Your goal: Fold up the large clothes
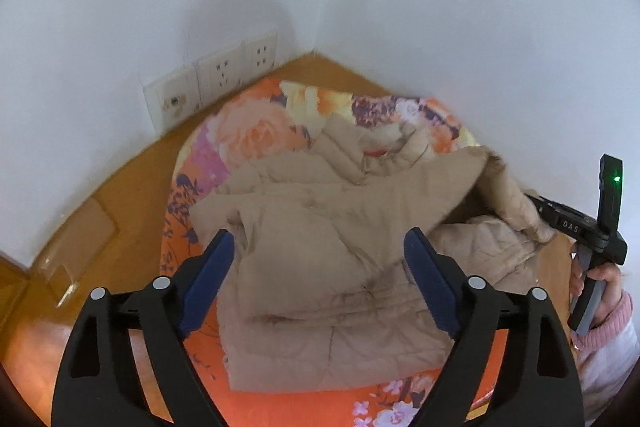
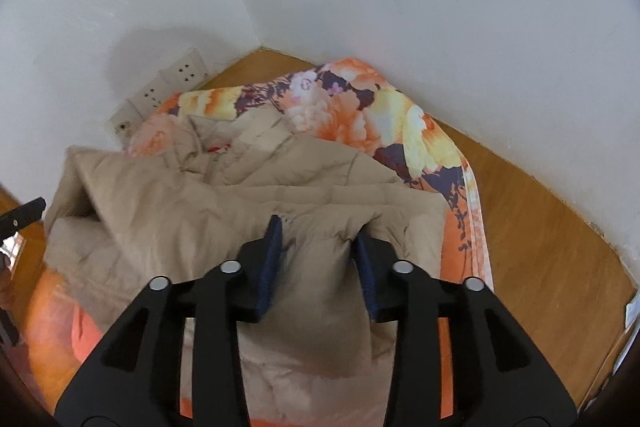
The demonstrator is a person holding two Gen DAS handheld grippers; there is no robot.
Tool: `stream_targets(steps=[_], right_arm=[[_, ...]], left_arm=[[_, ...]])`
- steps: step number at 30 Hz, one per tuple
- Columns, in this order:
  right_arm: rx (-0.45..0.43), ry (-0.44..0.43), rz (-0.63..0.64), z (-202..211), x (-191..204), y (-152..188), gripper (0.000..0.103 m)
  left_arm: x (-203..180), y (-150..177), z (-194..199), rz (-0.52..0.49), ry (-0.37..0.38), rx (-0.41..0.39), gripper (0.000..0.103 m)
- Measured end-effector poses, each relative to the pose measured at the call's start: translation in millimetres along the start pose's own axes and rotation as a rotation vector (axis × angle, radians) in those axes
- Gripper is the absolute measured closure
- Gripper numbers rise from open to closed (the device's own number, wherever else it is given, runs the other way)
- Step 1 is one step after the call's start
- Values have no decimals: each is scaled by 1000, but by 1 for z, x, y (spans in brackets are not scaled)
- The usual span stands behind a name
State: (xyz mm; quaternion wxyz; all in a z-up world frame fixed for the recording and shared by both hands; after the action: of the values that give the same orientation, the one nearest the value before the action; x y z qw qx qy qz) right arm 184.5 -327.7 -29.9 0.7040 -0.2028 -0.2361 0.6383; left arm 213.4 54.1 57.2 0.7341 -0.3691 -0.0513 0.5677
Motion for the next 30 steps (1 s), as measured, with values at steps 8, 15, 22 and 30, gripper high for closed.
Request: stream_targets(steps=[8,15,22,30], right_arm=[[-100,47,78,54,-19,2,38],[-5,43,180,45,-39,38,37],[46,72,289,0,-25,65,37],[-12,-53,202,-14,-12,35,37]], left_arm=[[-5,15,28,-64,-59,-10,18],[17,45,20,-69,-103,75,18],[38,44,-20,-163,-123,102,18],[31,5,-44,-207,-8,12,18]])
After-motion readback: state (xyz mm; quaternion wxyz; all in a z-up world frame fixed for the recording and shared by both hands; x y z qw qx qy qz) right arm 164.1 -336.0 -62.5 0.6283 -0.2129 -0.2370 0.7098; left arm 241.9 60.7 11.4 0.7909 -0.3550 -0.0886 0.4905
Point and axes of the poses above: each gripper's, at about its wrist camera, not at the fingertips, and z roughly against the way its jaws point, x to its left, y to its underside, the point moved 4 cm from there along -z, roughly the way its jaws point, and after that the axes turned 12 degrees about y, right-handed, at the moved point
